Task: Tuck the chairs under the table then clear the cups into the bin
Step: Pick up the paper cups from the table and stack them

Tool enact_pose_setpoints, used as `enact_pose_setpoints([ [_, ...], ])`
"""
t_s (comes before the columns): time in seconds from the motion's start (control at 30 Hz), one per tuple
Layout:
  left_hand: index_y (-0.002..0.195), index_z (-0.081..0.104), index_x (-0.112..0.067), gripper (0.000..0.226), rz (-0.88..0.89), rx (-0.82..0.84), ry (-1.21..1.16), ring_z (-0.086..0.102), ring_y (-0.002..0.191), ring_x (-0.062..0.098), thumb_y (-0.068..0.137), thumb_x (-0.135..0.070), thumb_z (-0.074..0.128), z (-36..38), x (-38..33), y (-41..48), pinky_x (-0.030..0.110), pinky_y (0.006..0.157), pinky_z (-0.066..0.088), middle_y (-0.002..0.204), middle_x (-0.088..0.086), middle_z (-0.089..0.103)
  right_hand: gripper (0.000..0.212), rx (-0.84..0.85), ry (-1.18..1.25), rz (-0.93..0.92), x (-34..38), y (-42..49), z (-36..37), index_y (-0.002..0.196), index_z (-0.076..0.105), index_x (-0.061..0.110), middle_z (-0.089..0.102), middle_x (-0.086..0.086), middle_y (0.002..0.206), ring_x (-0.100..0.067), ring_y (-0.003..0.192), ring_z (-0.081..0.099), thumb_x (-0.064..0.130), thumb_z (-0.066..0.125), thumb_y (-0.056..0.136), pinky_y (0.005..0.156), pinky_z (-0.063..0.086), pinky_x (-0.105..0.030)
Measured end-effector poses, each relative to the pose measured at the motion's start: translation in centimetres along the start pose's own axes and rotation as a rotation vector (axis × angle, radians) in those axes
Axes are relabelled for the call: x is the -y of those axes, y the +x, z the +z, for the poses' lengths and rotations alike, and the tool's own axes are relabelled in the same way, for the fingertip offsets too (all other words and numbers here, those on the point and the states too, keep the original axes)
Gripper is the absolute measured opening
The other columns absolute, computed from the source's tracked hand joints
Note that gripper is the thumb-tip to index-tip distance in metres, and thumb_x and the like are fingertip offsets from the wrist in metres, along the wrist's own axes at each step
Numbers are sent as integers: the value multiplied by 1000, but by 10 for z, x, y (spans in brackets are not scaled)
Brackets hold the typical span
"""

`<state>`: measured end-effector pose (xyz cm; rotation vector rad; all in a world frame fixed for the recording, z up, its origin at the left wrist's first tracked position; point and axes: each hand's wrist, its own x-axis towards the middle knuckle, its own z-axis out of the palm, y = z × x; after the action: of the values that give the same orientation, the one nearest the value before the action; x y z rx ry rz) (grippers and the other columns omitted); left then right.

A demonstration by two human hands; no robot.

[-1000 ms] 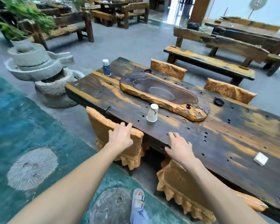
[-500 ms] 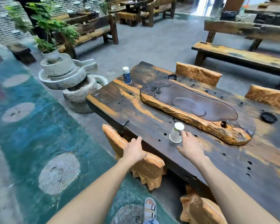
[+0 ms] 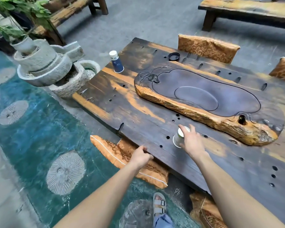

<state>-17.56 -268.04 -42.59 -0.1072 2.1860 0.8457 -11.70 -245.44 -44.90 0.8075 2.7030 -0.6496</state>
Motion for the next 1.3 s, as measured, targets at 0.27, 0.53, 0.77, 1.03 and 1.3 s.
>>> enact_pose_setpoints([
  [0.27,121,59,-16,42,-47,40,-72,62,108,26,81,-21,74,-11,4,27,37,90,49,116,7,65,42,14,113,-12,-5,39,11,130,52,22,49,-17,120,-43,95,62,13,64,91,89,52,-43],
  [0.53,119,57,-12,32,-106,84,-245,53,73,19,89,-16,69,-58,11,56,28,57,37,98,13,69,46,-123,512,130,12,36,15,123,55,14,65,-14,110,-35,99,60,15,80,84,83,47,-39],
  [0.77,132,52,-34,65,17,145,-567,62,110,22,77,-59,78,-116,8,79,41,97,53,120,-4,63,33,104,1791,452,102,-10,35,119,55,8,69,-26,123,-35,108,72,6,70,89,81,64,-48],
  [1.03,88,73,-25,28,410,123,-355,58,82,11,75,-48,65,-224,20,94,24,70,39,80,-13,67,39,317,1776,390,233,-30,67,128,60,9,66,-25,131,-36,113,70,15,69,91,84,62,-45],
  [1.3,74,61,-17,37,334,-21,-196,62,88,31,67,-52,51,-330,36,111,35,69,42,87,12,68,82,-7,265,-325,379,-6,65,150,37,36,48,18,148,-8,134,46,50,67,76,111,39,-35],
])
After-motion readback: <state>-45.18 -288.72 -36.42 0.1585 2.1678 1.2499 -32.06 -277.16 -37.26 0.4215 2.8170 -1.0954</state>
